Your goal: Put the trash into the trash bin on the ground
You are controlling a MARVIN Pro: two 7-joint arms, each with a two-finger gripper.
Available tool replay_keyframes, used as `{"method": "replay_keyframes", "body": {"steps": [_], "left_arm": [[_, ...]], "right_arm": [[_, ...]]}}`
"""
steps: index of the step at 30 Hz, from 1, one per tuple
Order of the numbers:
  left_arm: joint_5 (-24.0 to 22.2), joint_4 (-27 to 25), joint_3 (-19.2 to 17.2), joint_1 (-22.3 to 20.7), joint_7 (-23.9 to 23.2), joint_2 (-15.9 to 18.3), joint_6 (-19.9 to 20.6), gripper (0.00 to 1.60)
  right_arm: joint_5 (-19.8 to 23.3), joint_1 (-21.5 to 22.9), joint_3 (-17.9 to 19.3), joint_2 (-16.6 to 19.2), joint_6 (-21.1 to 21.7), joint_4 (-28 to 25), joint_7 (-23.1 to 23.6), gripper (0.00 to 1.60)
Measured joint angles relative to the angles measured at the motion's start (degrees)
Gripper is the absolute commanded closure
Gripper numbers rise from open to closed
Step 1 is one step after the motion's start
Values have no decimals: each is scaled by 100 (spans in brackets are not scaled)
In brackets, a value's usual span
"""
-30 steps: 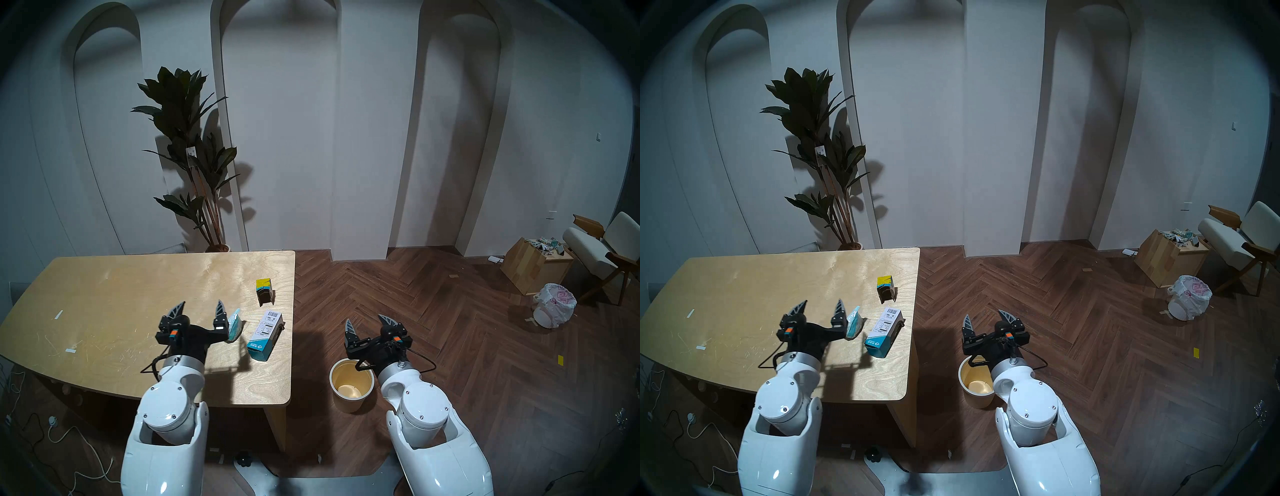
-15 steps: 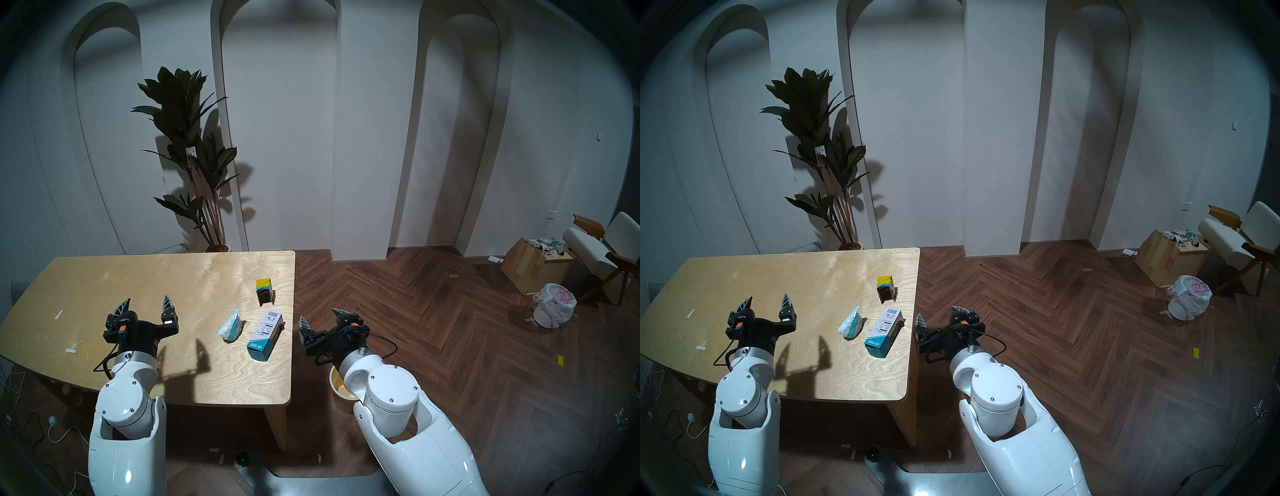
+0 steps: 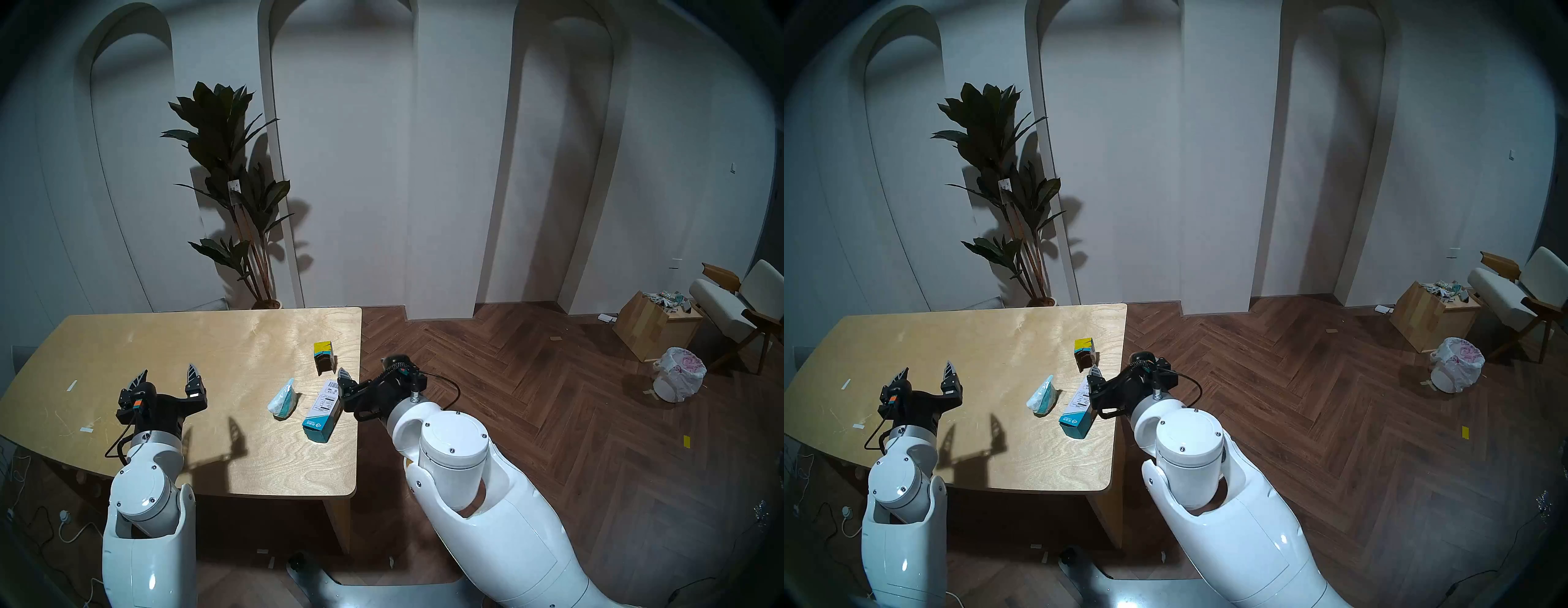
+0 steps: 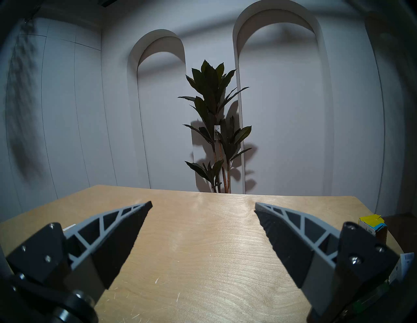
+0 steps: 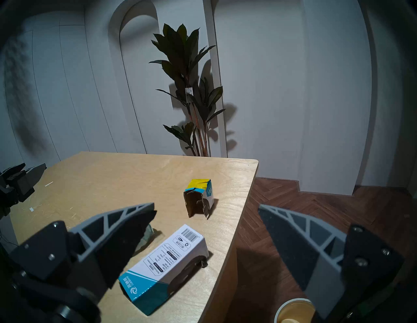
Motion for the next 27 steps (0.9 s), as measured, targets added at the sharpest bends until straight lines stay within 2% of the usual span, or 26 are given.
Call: {"method": "replay_keyframes", "body": {"steps": [11, 19, 27], "left_arm": [[-130, -51, -2, 124, 56, -36, 86, 0], [-204, -91, 9, 237, 56, -56, 133, 0], [-278, -151, 33, 348, -1, -64, 146, 0]], "right_arm": [[596, 644, -392, -247, 568, 856, -715, 0], [1071, 1073, -625, -468, 794, 1417, -1238, 0], [1729, 1552, -951, -745, 941, 2051, -1842, 0]]}}
